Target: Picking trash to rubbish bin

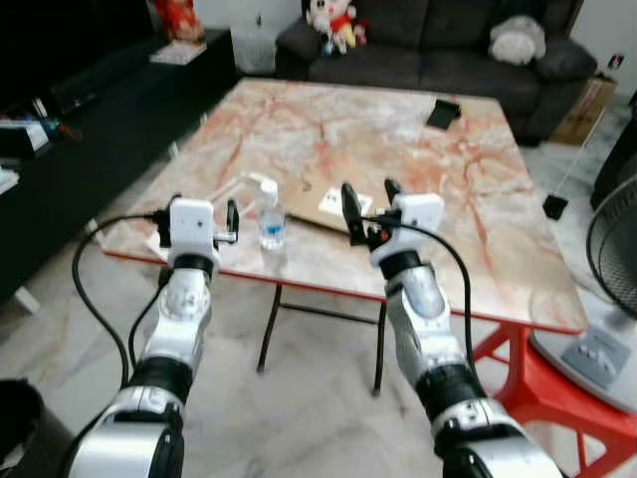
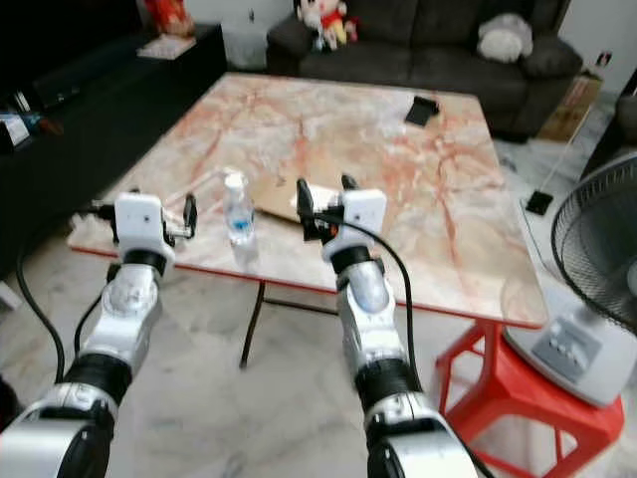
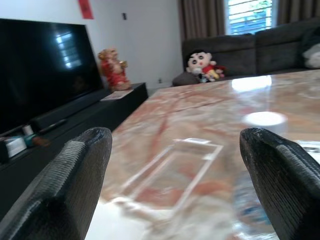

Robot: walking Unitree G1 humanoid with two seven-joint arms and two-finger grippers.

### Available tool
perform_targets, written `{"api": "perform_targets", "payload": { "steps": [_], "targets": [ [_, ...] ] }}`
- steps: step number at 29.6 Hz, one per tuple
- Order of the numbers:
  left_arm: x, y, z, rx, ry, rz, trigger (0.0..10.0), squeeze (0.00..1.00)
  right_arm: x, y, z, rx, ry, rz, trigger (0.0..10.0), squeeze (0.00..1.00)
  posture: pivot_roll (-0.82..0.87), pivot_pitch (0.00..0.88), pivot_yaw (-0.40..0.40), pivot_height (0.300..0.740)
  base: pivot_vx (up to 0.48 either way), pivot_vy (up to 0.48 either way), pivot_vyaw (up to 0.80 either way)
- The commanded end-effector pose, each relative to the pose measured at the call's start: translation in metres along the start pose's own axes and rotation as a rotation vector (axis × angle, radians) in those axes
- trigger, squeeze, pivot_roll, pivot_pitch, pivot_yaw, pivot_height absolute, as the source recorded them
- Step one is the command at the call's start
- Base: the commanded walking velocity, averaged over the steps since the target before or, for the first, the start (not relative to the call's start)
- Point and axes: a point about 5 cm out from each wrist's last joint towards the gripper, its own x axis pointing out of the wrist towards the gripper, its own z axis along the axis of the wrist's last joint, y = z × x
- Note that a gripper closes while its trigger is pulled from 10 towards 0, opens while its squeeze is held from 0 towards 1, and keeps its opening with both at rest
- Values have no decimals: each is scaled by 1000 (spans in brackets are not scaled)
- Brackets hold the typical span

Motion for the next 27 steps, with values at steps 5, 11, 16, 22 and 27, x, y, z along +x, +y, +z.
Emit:
{"api": "perform_targets", "payload": {
  "steps": [5, 11, 16, 22, 27],
  "targets": [
    [4, -7, 9, -20, -29, -15, 10000, 0, 0, -8, 4, -6, -12, -26, 10000, 0, -16, 3, -12, 740, 330, 0, 0],
    [5, -7, 11, -20, -37, -17, 10000, 0, 0, -7, 3, -3, -9, -25, 10000, 0, -16, 3, -12, 740, 331, 0, 0],
    [6, -8, 13, -23, -41, -25, 10000, 0, 0, -7, 3, -3, -9, -25, 10000, 0, -16, 3, -12, 740, 333, 0, 0],
    [6, -11, 14, -15, -51, -46, 10000, 0, 0, -7, 3, -1, -9, -25, 10000, 0, -15, 3, -13, 740, 331, 0, 0],
    [6, -12, 15, -16, -56, -50, 10000, 0, 0, -6, 3, 1, -8, -25, 10000, 0, -15, 3, -13, 740, 327, 0, 0]
  ]
}}
